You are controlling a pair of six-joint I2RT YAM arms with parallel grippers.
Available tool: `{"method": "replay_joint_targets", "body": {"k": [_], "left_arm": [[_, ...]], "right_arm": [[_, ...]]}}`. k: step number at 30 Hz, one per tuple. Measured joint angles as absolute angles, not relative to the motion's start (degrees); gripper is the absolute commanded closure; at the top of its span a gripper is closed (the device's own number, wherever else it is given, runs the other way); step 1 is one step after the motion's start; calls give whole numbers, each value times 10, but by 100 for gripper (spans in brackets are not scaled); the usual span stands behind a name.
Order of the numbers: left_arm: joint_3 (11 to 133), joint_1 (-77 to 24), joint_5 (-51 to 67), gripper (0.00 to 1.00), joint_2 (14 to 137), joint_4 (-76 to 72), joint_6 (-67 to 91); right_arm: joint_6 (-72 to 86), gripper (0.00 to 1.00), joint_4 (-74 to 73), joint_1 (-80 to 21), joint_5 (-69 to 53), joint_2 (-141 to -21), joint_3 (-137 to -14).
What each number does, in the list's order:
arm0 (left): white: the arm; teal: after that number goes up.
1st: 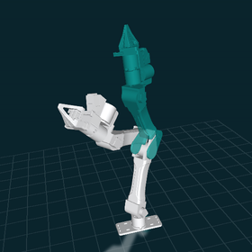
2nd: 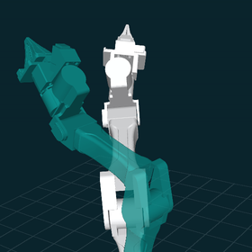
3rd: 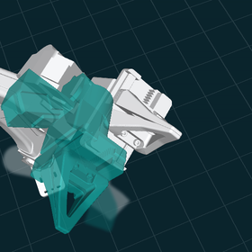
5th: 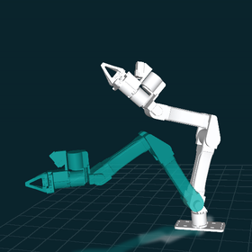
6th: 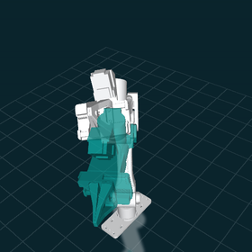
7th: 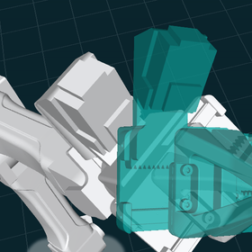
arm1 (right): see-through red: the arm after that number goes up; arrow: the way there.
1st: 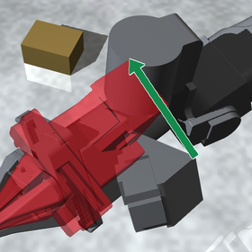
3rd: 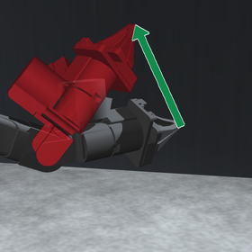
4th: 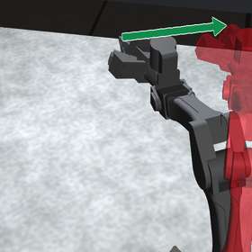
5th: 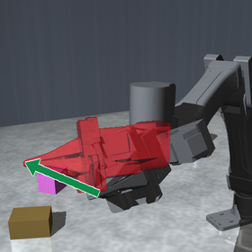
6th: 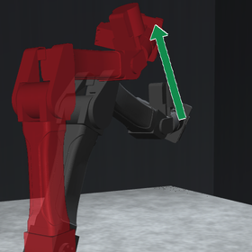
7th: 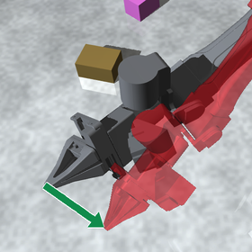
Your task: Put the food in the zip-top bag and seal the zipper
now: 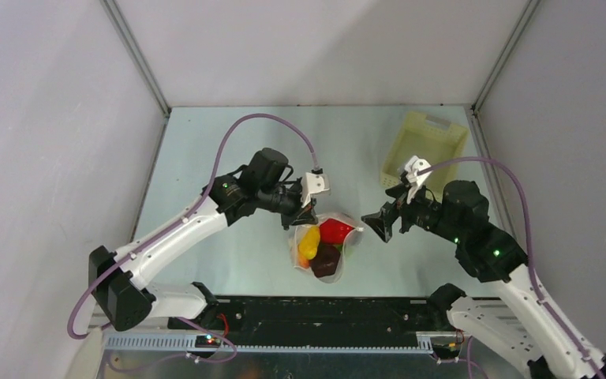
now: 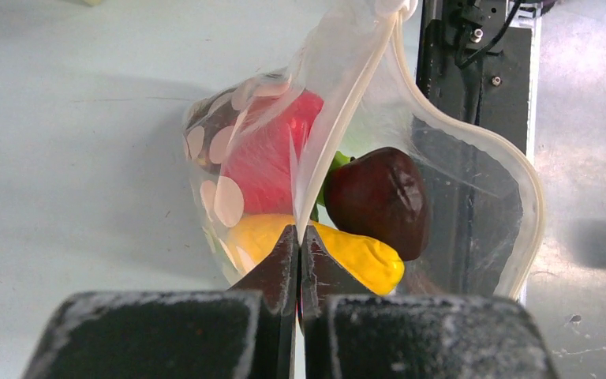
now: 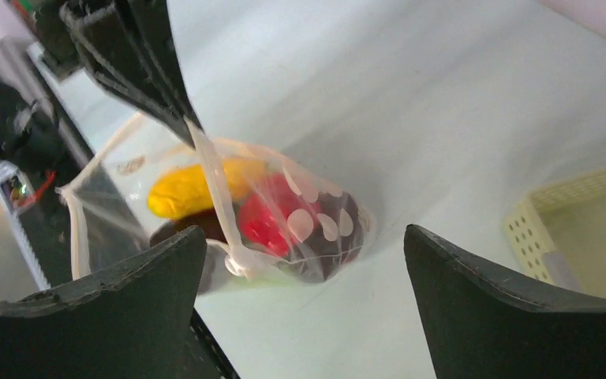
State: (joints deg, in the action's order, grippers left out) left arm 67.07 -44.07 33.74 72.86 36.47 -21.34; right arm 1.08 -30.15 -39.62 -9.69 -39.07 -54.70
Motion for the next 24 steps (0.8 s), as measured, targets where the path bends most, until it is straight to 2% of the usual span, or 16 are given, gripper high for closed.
{"method": "replay_joint_targets", "body": {"k": [5,8,14,24], "left_arm": [[671,-441,342,100,735,376,-226],[671,-439,345,100,737,379,-231],[672,-433,350,100,742,381,-237],[677,-430,352,100,751,391,-245]], "right_arm": [[-130,7,-301,-199,-367,-408,-510],[-204,9,-304,-119,-506,-431,-500],[-369,10,-373,-108,-638,-457,-499],[-495,13,-408,-110,-716,-527,-482]]}}
